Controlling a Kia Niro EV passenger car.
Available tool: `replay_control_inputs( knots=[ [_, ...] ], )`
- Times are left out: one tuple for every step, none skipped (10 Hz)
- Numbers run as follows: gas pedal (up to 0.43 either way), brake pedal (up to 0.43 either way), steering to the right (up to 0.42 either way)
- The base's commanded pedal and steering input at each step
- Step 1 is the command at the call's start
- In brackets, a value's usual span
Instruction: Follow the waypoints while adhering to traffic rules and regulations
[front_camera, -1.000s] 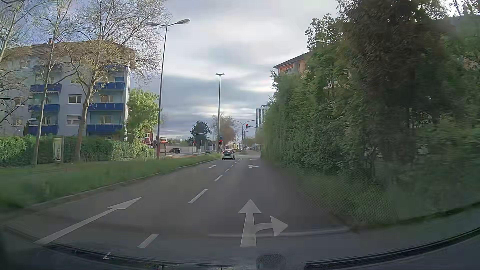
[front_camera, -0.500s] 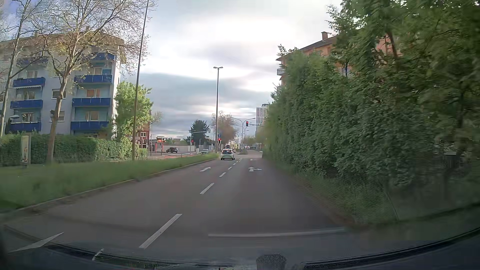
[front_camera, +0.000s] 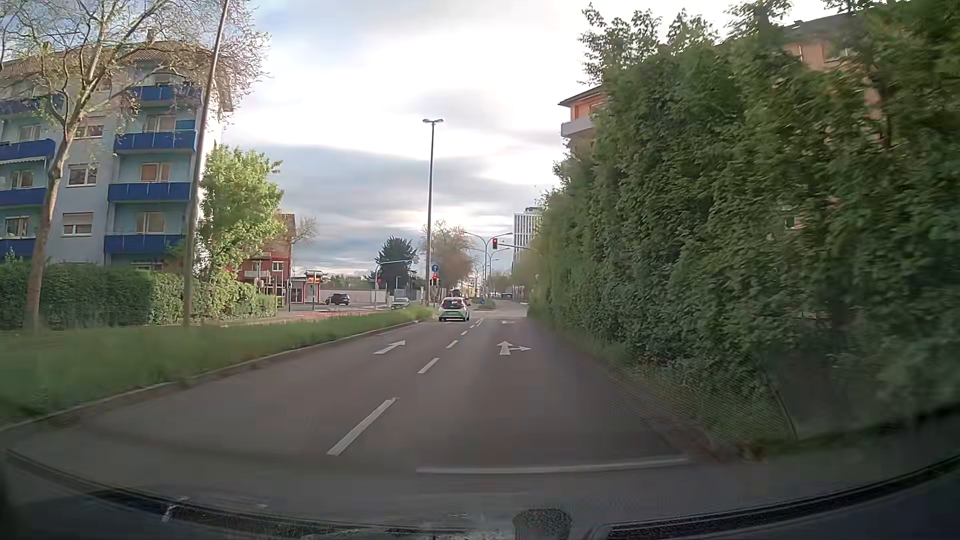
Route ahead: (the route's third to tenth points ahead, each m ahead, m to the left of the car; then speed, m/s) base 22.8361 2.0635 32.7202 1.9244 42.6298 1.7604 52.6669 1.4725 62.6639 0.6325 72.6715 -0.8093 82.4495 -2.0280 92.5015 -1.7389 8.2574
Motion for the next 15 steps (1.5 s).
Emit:
replay_control_inputs(
  knots=[
    [0.0,0.0,0.002],
    [0.0,0.0,0.002],
    [0.0,0.0,0.002],
    [0.0,0.0,0.002],
    [0.0,0.0,0.003],
    [0.0,0.0,0.003],
    [0.0,0.0,0.003],
    [0.0,0.0,0.003],
    [0.0,0.0,0.004],
    [0.0,0.0,0.006],
    [0.0,0.0,0.008],
    [0.0,0.0,0.008],
    [0.0,0.0,0.008],
    [0.0,0.0,0.008],
    [0.0,0.0,0.008]
  ],
)
